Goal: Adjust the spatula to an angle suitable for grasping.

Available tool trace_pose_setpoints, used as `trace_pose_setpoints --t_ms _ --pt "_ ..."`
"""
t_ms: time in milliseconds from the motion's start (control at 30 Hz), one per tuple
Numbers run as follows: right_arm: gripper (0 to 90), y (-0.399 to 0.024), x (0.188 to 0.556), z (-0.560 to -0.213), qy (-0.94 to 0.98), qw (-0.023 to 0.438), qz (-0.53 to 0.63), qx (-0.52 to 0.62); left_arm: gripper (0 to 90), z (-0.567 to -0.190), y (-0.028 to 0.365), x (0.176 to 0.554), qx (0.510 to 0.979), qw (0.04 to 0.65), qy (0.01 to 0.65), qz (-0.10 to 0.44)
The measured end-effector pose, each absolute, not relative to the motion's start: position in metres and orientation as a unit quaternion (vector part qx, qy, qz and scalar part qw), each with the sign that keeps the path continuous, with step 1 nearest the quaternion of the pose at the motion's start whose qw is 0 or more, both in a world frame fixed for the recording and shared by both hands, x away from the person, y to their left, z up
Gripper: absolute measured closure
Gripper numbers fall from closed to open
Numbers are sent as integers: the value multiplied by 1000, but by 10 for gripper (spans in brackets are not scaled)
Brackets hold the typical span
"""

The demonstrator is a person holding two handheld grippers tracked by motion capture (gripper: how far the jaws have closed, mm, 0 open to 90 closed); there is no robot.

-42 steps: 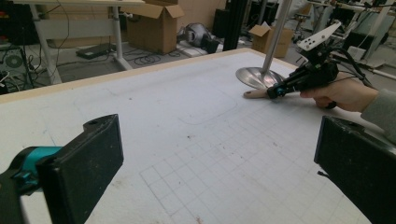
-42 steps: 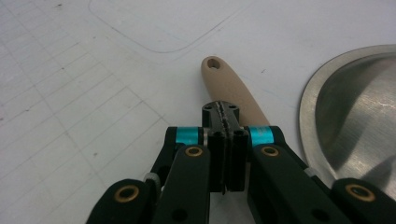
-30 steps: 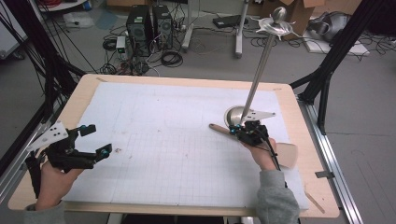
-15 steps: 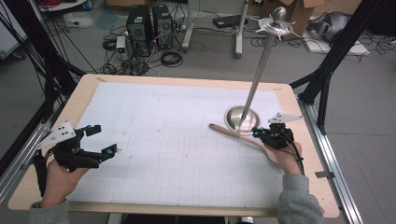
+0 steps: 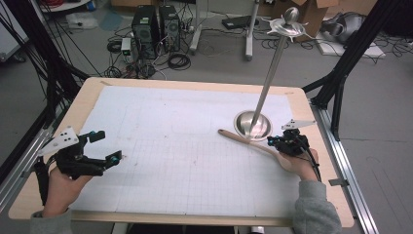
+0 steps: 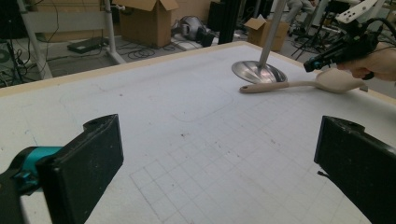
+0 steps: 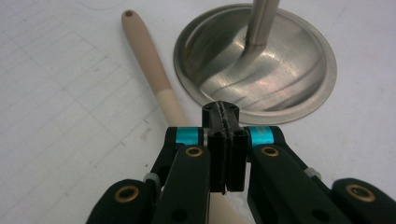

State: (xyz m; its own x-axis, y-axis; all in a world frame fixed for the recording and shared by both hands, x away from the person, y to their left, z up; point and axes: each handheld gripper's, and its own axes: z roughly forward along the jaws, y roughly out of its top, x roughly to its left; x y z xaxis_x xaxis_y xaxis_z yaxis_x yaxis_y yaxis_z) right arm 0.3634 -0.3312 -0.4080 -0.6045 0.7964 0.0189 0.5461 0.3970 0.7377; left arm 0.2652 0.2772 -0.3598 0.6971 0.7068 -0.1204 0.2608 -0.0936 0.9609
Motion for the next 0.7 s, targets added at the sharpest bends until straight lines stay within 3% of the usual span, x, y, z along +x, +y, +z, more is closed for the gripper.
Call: trace_pose_setpoints --t_ms 700 --pt "900 -335 373 -420 830 158 335 416 17 -359 281 262 712 581 342 197"
